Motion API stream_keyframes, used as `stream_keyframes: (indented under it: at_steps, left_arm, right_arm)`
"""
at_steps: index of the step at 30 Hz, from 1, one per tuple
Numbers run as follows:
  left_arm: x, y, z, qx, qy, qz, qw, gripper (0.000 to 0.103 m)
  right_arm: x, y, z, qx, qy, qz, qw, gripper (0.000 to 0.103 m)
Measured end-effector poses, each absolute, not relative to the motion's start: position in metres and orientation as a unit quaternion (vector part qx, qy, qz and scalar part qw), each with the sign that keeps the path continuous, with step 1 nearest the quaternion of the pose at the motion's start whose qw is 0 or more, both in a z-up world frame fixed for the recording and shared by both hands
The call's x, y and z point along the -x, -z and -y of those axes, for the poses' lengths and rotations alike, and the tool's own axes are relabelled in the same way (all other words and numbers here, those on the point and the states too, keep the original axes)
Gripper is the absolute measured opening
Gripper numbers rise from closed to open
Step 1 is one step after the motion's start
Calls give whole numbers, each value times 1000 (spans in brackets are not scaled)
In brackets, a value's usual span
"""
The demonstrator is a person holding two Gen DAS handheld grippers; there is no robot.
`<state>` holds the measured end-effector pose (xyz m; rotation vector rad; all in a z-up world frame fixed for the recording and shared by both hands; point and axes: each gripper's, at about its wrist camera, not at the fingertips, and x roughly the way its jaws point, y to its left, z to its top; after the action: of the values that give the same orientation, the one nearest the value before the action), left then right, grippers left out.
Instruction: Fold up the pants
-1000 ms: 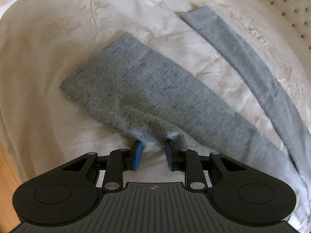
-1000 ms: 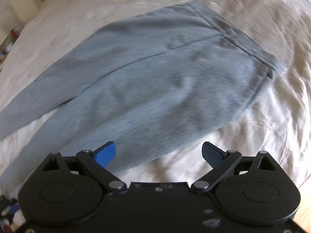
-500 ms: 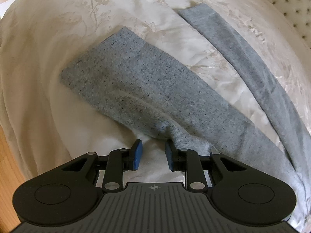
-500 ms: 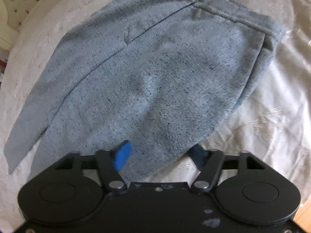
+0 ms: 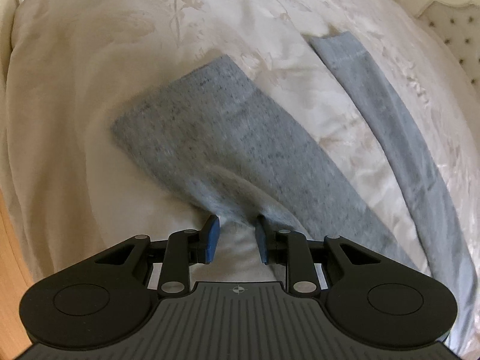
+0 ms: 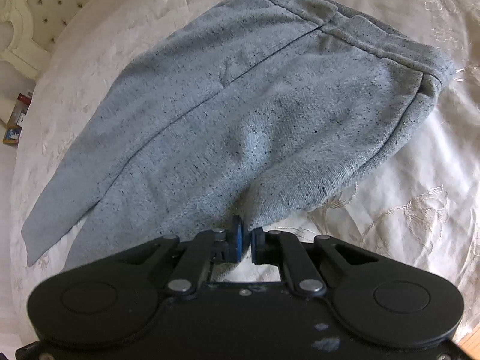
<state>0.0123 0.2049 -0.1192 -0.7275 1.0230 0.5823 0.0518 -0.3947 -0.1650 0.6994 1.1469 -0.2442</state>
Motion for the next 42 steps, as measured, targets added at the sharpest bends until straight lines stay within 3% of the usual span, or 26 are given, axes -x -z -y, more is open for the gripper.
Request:
stream_keyframes:
  at_steps: [4, 5, 6, 14, 22, 34, 42]
  left_arm:
    - [-18, 120, -215, 336, -272, -460, 775, 22]
    - [-19, 119, -217, 329, -276, -459, 778, 16]
    - [-21, 117, -218, 318, -278, -456, 783, 3]
    - [-41, 82, -211, 238, -233, -457, 825, 2]
    - [-85, 39, -210, 202, -183, -430, 860, 1]
    - [-192, 32, -196, 155, -127, -409, 890, 0]
    - [-261, 28, -188, 132, -114, -390, 904, 0]
  right_arm:
    - [-45, 159, 388, -322, 129, -522, 780, 7]
    - [-45, 158, 386, -319, 133, -521, 781, 7]
    - [-45, 157, 384, -317, 138, -520, 781, 8]
    - [-54, 157, 372, -318, 171, -515, 778, 8]
    - [-78, 119, 376, -343, 180, -467, 795, 8]
    - [-168, 88, 379, -338, 155, -426, 825, 8]
    - [-244, 100, 387, -327, 156, -431, 827, 7]
